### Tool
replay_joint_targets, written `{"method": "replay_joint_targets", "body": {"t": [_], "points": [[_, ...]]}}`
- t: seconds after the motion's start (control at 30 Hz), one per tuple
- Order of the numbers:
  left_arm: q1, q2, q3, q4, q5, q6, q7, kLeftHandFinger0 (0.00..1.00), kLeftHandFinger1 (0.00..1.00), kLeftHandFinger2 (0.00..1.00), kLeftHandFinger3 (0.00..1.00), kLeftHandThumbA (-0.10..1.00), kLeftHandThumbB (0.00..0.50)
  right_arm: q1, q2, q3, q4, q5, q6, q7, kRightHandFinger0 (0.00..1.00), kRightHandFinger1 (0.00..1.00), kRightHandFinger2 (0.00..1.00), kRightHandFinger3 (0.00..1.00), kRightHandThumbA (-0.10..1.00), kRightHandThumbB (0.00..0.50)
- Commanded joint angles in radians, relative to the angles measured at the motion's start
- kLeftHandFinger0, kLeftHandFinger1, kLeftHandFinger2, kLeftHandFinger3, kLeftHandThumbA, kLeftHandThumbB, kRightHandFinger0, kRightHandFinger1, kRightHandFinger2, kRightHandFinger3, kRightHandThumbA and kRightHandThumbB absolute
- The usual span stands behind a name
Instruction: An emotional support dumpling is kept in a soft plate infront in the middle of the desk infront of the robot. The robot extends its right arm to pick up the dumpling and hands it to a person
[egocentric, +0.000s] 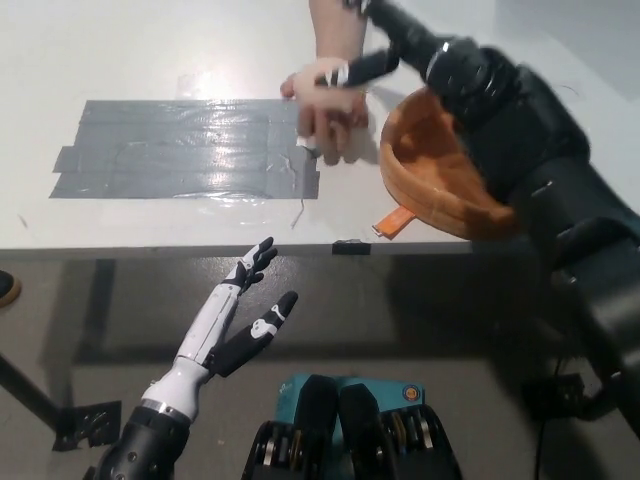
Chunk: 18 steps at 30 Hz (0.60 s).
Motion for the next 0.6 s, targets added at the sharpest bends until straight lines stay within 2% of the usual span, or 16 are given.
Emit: {"method": "replay_joint_targets", "body": {"t": [0.0,0.03,0.17,0.23,0.27,0.37,0.43,0.5,0.57], "points": [[-0.026,-0.002,0.006,-0.012,-0.027,-0.018,-0.015,1.0,1.0,1.0,1.0,0.71,0.095,-0.092,-0.068,-0.106,-0.24,0.107,-0.016,-0.012,1.0,1.0,1.0,1.0,0.88,0.5],[-0.03,-0.002,0.009,-0.011,-0.037,-0.015,-0.019,1.0,1.0,1.0,1.0,0.7,0.093,-0.095,-0.08,-0.136,-0.309,0.131,0.006,-0.002,1.0,1.0,1.0,1.0,0.93,0.5],[-0.06,0.005,0.018,-0.002,-0.049,-0.016,-0.023,1.0,1.0,1.0,1.0,0.7,0.092,-0.034,-0.13,-0.187,-0.637,0.151,0.078,0.03,1.0,1.0,1.0,1.0,0.94,0.5],[-0.064,0.008,0.02,-0.004,-0.053,-0.013,-0.025,1.0,1.0,1.0,1.0,0.7,0.086,0.024,-0.147,-0.187,-0.802,0.138,0.111,0.045,1.0,1.0,1.0,1.0,0.98,0.5],[-0.065,0.008,0.022,-0.006,-0.052,-0.009,-0.023,1.0,1.0,1.0,1.0,0.71,0.099,0.094,-0.163,-0.189,-0.97,0.134,0.155,0.066,1.0,1.0,1.0,1.0,1.0,0.5],[-0.072,0.012,0.027,-0.006,-0.052,-0.004,-0.02,1.0,1.0,1.0,1.0,0.75,0.098,0.252,-0.171,-0.192,-1.278,0.177,0.224,0.108,1.0,1.0,1.0,1.0,1.0,0.5],[-0.08,0.011,0.029,0.001,-0.057,-0.011,-0.02,1.0,1.0,1.0,1.0,0.76,0.097,0.353,-0.166,-0.207,-1.438,0.264,0.252,0.12,1.0,1.0,1.0,1.0,0.93,0.5],[-0.088,0.012,0.032,0.006,-0.048,-0.015,-0.01,1.0,1.0,1.0,1.0,0.77,0.111,0.437,-0.166,-0.205,-1.554,0.294,0.269,0.121,1.0,1.0,1.0,1.0,0.91,0.5],[-0.098,0.008,0.032,0.015,-0.035,-0.026,0.003,1.0,1.0,1.0,1.0,0.8,0.103,0.538,-0.172,-0.194,-1.679,0.308,0.286,0.121,1.0,1.0,1.0,1.0,0.91,0.5]]}}
